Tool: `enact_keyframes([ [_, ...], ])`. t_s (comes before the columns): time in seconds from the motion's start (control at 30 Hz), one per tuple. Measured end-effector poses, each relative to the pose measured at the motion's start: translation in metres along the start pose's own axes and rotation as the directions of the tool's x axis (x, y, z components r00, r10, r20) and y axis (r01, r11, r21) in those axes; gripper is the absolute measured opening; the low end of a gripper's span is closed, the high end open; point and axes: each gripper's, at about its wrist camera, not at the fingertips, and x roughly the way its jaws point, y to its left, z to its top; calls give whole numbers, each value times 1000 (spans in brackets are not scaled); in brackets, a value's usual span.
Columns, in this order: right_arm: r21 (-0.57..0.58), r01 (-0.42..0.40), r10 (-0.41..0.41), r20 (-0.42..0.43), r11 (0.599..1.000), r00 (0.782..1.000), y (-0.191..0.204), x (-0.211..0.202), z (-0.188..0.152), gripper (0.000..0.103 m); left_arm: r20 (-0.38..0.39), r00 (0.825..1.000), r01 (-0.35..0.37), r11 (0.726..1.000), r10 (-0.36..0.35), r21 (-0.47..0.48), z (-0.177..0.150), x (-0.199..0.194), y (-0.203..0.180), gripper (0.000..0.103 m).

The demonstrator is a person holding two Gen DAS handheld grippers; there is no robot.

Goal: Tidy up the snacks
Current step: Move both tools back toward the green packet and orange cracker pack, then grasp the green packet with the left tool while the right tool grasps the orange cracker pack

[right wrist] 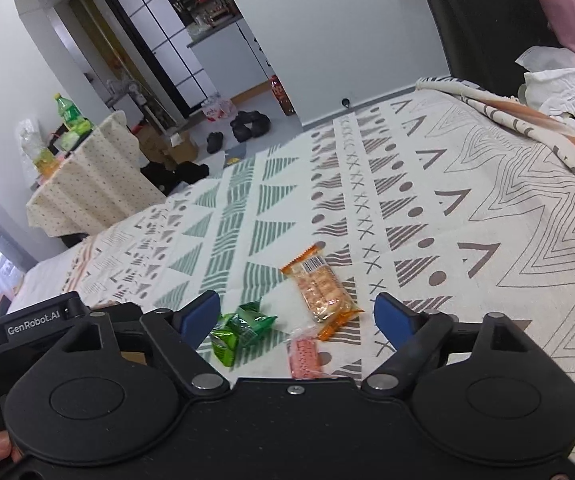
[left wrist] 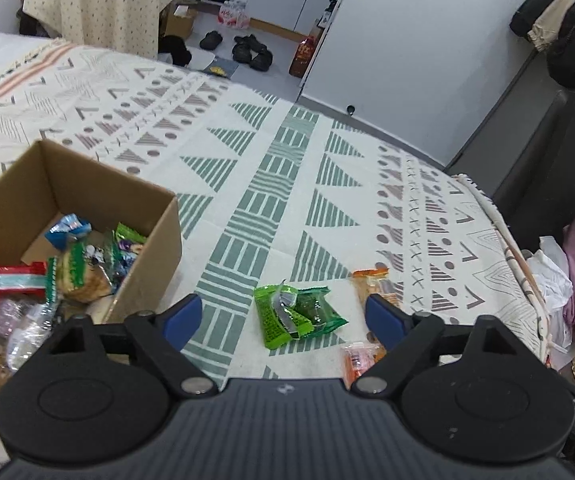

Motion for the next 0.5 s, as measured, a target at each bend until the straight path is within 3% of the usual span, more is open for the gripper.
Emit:
enact_keyframes([
  [0.13, -20, 13, -13, -20, 1000, 1000, 2, 15, -1, 78, -43, 999, 0, 1000, -1, -26, -1, 24, 7, 65],
  [0.5, -50, 65, -68, -72, 997, 995, -2, 60, -6, 67, -143, 990, -3, 992, -15, -123, -1, 88, 26, 41],
])
